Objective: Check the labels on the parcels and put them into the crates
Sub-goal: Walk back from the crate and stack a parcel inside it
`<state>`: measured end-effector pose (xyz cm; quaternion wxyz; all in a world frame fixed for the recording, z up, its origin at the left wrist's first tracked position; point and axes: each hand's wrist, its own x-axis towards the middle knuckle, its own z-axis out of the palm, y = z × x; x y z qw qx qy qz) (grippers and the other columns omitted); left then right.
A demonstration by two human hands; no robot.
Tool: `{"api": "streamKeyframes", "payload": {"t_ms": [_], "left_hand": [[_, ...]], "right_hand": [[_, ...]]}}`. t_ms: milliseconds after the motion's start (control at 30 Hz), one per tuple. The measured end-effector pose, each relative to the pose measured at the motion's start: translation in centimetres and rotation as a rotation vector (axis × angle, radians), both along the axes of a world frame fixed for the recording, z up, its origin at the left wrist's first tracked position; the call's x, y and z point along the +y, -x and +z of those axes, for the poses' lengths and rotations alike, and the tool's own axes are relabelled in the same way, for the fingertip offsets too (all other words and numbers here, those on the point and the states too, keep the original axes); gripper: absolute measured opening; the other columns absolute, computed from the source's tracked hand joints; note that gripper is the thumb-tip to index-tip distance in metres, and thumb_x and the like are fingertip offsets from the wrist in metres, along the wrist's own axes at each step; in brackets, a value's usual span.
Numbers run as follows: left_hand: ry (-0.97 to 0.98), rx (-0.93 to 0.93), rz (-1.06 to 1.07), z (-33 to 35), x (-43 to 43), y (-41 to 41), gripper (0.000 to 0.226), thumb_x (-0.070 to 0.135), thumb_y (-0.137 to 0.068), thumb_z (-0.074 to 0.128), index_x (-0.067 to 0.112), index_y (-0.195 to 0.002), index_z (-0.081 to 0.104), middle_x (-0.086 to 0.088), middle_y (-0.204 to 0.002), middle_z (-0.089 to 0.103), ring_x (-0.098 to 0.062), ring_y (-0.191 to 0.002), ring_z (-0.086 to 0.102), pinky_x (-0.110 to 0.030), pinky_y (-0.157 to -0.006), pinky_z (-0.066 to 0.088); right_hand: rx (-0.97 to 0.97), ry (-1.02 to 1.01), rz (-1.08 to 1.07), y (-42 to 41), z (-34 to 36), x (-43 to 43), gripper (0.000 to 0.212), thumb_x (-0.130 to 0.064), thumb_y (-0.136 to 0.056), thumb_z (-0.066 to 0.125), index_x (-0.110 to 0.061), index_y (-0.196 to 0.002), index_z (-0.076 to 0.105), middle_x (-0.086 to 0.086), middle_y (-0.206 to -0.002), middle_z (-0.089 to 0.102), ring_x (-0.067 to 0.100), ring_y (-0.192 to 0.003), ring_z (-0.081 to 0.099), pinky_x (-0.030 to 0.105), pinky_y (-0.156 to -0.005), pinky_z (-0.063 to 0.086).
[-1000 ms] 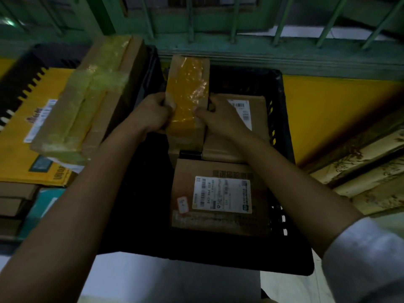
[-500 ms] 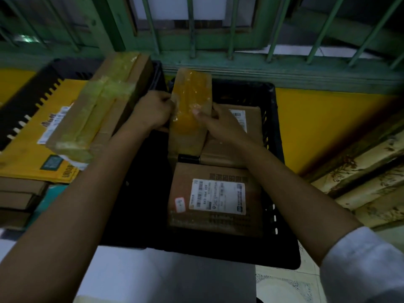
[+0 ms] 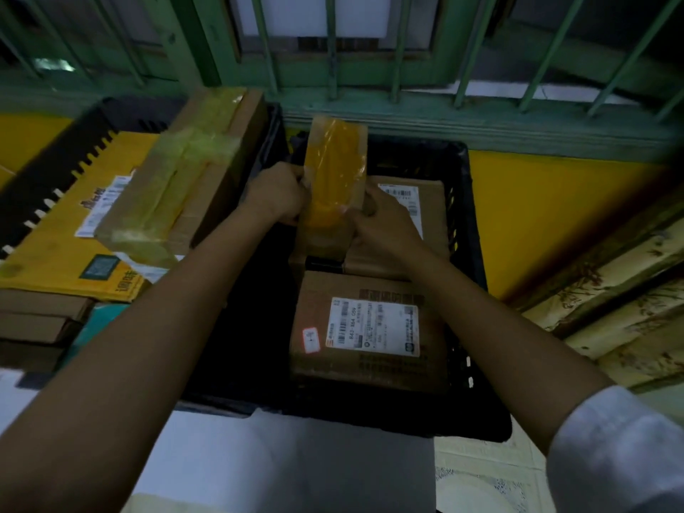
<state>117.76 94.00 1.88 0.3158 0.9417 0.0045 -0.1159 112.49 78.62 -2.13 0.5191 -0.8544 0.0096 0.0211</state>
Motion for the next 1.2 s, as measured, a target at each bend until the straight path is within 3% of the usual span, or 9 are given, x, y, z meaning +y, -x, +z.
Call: {"api": "streamKeyframes", "payload": {"t_ms": [100, 267, 467, 633, 767, 833, 967, 1100, 1200], "left_hand": [[-0.003, -0.024, -0.026, 0.1, 0.5, -0.1, 0.025, 0.025, -0.099, 0.047, 0.015, -0.116, 0.061, -0.008, -0.105, 0.064, -0.026, -0.085, 0.066, -0.035, -0.062, 0.057], [0.005, -0.015, 0.001, 0.1, 0.9, -0.2, 0.055, 0.026, -0.096, 0.051, 0.034, -0.147, 0.031, -0.006, -0.124, 0.056, -0.028, -0.093, 0.065, -0.044, -0.074, 0.059], [0.067, -0.032, 0.063, -0.5, 1.4, -0.3, 0.049, 0.030, -0.098, 0.047, 0.033, -0.146, 0.033, -0.011, -0.126, 0.057, -0.031, -0.098, 0.063, -0.044, -0.078, 0.057], [0.282, -0.080, 0.000, -0.6, 0.9, 1.2, 0.037, 0.034, -0.102, 0.040, 0.006, -0.095, 0.062, -0.024, -0.105, 0.063, -0.040, -0.098, 0.061, -0.046, -0.086, 0.050], [0.394, -0.187, -0.113, 0.3, -0.3, 1.3, 0.031, 0.027, -0.096, 0.054, 0.013, -0.123, 0.062, -0.002, -0.122, 0.060, -0.024, -0.118, 0.055, -0.034, -0.096, 0.046], [0.396, -0.163, -0.030, 0.1, -0.7, 0.9, 0.062, 0.038, -0.085, 0.069, 0.018, -0.139, 0.047, -0.001, -0.141, 0.045, -0.023, -0.130, 0.044, -0.035, -0.102, 0.042], [0.231, -0.107, -0.111, -2.2, -2.4, 0.7, 0.064, 0.048, -0.080, 0.070, 0.018, -0.134, 0.052, -0.007, -0.144, 0.045, -0.026, -0.126, 0.048, -0.028, -0.092, 0.045], [0.312, -0.125, 0.007, -3.3, -3.6, -0.1, 0.072, 0.040, -0.079, 0.074, 0.016, -0.140, 0.044, -0.014, -0.145, 0.041, -0.032, -0.131, 0.042, -0.043, -0.104, 0.042], [0.262, -0.173, -0.099, -3.1, -5.5, 0.3, 0.077, 0.023, -0.074, 0.080, 0.013, -0.140, 0.041, -0.013, -0.141, 0.047, -0.028, -0.125, 0.048, -0.029, -0.099, 0.042]], "right_hand": [[-0.017, -0.031, -0.034, 0.6, 0.0, 0.0, 0.039, -0.030, -0.095, 0.057, -0.013, -0.130, 0.054, 0.009, -0.126, 0.062, 0.024, -0.113, 0.058, 0.042, -0.098, 0.047], [-0.065, 0.014, -0.044, 0.8, -0.2, 0.6, 0.043, -0.032, -0.094, 0.059, -0.012, -0.131, 0.053, 0.009, -0.127, 0.061, 0.024, -0.114, 0.057, 0.034, -0.095, 0.046], [-0.140, 0.124, -0.049, -0.3, -0.5, 1.3, 0.042, -0.039, -0.095, 0.056, -0.019, -0.131, 0.051, 0.004, -0.127, 0.061, 0.022, -0.109, 0.058, 0.031, -0.082, 0.047], [0.163, -0.481, -0.279, -0.4, -1.0, 0.4, 0.039, -0.033, -0.100, 0.048, -0.019, -0.136, 0.047, 0.004, -0.129, 0.056, 0.018, -0.103, 0.057, 0.028, -0.076, 0.051], [0.261, -0.982, -0.471, 0.6, -1.1, -1.0, 0.027, -0.015, -0.100, 0.047, -0.013, -0.125, 0.057, 0.007, -0.106, 0.067, 0.017, -0.085, 0.068, 0.029, -0.062, 0.058], [0.237, -1.033, -0.583, 1.7, -1.1, -1.7, 0.034, -0.005, -0.099, 0.044, -0.013, -0.131, 0.051, 0.006, -0.100, 0.066, 0.019, -0.088, 0.068, 0.029, -0.067, 0.058], [0.026, -0.483, -0.704, 3.6, -1.5, -3.4, 0.040, -0.008, -0.099, 0.046, -0.011, -0.139, 0.043, 0.013, -0.131, 0.055, 0.025, -0.118, 0.054, 0.039, -0.098, 0.047], [-0.420, 0.172, -0.391, 4.5, 0.0, -5.0, 0.050, -0.016, -0.097, 0.055, -0.013, -0.145, 0.039, 0.016, -0.152, 0.031, 0.031, -0.142, 0.026, 0.040, -0.115, 0.027], [-0.380, 0.639, -0.130, 3.5, 0.8, -6.2, 0.050, -0.034, -0.095, 0.056, -0.021, -0.142, 0.045, 0.013, -0.154, 0.032, 0.031, -0.145, 0.022, 0.045, -0.117, 0.014]]}}
